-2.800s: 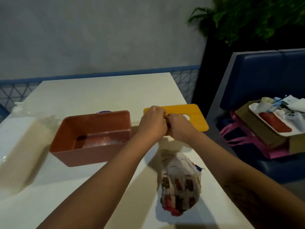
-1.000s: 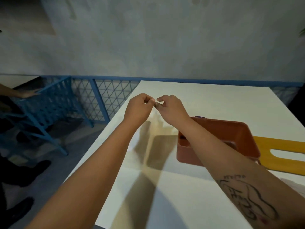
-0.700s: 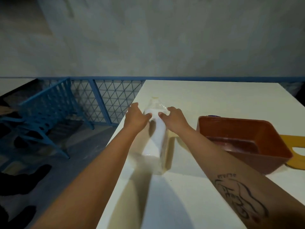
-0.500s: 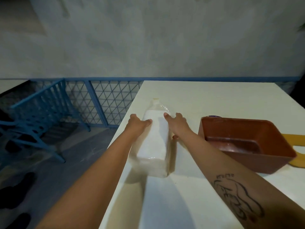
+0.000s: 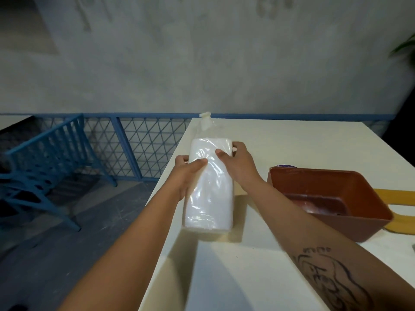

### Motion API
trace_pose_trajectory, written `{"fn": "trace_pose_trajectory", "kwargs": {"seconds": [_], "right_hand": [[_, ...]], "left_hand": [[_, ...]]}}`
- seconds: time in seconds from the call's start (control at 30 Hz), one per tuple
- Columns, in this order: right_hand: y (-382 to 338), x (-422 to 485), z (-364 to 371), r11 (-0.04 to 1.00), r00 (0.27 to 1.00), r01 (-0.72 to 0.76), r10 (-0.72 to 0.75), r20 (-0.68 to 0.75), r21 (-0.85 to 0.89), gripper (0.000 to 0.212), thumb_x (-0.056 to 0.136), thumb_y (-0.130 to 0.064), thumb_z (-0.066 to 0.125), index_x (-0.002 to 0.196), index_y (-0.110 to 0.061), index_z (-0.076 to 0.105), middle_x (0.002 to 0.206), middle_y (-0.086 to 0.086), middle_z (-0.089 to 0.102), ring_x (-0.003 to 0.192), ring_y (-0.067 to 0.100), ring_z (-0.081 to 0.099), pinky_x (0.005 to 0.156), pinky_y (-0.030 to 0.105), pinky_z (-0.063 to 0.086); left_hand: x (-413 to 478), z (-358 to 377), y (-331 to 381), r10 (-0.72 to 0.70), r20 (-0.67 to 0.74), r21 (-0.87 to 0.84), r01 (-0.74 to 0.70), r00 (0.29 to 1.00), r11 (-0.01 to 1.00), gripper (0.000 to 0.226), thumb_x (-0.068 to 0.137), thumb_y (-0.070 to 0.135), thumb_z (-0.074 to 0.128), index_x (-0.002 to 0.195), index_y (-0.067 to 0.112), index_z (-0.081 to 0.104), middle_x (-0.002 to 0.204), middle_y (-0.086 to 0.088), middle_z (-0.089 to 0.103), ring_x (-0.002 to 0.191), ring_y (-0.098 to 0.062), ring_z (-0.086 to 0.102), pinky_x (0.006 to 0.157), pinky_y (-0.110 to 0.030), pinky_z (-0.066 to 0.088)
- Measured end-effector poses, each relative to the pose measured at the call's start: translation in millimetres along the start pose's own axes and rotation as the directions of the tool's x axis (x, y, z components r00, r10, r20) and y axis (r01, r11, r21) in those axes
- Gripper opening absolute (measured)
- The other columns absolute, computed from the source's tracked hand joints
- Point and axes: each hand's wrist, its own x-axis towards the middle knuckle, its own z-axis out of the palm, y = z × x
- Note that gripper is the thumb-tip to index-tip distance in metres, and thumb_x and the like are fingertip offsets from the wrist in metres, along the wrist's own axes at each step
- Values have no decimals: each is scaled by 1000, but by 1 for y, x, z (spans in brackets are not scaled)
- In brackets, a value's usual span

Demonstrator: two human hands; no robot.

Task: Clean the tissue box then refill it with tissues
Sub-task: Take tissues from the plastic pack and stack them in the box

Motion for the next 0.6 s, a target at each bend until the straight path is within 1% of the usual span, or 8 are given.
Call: {"fn": "trace_pose_trajectory", "kwargs": {"seconds": [0.07, 0.13, 0.23, 0.33, 0.4, 0.47, 0.53, 0.6], "right_hand": [[-12, -5, -9, 992, 994, 110, -111, 8, 57, 45, 86, -27, 66, 124, -17, 43, 110, -4, 52, 95, 14, 55, 76, 22, 47], [-18, -9, -17, 973, 977, 210, -213, 28, 98, 47, 81, -21, 72, 118, -21, 43, 110, -6, 51, 95, 12, 53, 74, 16, 45], [-20, -11, -26, 939, 941, 313, -327, 85, 140, 51, 74, -9, 77, 109, -21, 43, 111, -6, 51, 99, 11, 52, 78, 12, 44], [-23, -13, -35, 921, 913, 356, -379, 151, 159, 53, 70, -1, 78, 103, -23, 43, 110, -8, 50, 106, 12, 51, 77, 10, 45], [-23, -16, -39, 911, 898, 368, -400, 186, 185, 55, 67, 2, 78, 96, -30, 43, 107, -12, 50, 109, 14, 51, 80, 16, 47], [-19, -19, -42, 911, 881, 372, -406, 242, 176, 57, 67, 5, 77, 92, -33, 42, 107, -16, 49, 112, 15, 50, 88, 27, 49], [-14, -20, -46, 920, 866, 375, -392, 309, 115, 57, 69, 8, 71, 93, -35, 42, 110, -13, 48, 114, 15, 50, 97, 37, 49], [-11, -21, -53, 934, 867, 352, -352, 353, 68, 54, 72, 11, 63, 94, -35, 44, 111, -11, 49, 113, 13, 50, 101, 42, 46]], "left_hand": [[-4, 0, 9, 87, -20, -80, -89, 996, 993, 60, 77, 16, 73, 123, 16, 35, 116, -11, 58, 94, -27, 65, 82, -43, 55], [-8, 0, 17, 175, -43, -117, -179, 984, 977, 72, 69, 8, 75, 126, 19, 32, 124, -7, 53, 105, -27, 59, 87, -43, 53], [-14, 1, 25, 290, -64, -103, -295, 955, 950, 98, 52, 5, 76, 135, 19, 27, 127, -4, 49, 111, -23, 53, 91, -41, 51], [-21, 0, 25, 368, -25, -38, -369, 929, 929, 118, 41, 6, 80, 142, 20, 21, 131, -3, 48, 114, -21, 52, 90, -39, 52], [-25, -2, 23, 394, 26, 22, -395, 919, 919, 118, 39, 13, 83, 141, 21, 25, 134, -5, 49, 118, -22, 52, 90, -39, 53], [-30, -5, 19, 401, 58, 96, -405, 914, 909, 115, 42, 13, 85, 141, 21, 27, 135, -6, 49, 122, -23, 50, 91, -41, 54], [-38, -4, 14, 376, 39, 166, -377, 926, 911, 114, 49, 5, 87, 141, 22, 23, 136, -5, 46, 125, -23, 48, 94, -44, 51], [-45, 0, 8, 365, -13, 208, -354, 931, 912, 109, 56, -3, 83, 138, 26, 18, 135, -1, 43, 124, -21, 45, 98, -44, 48]]}}
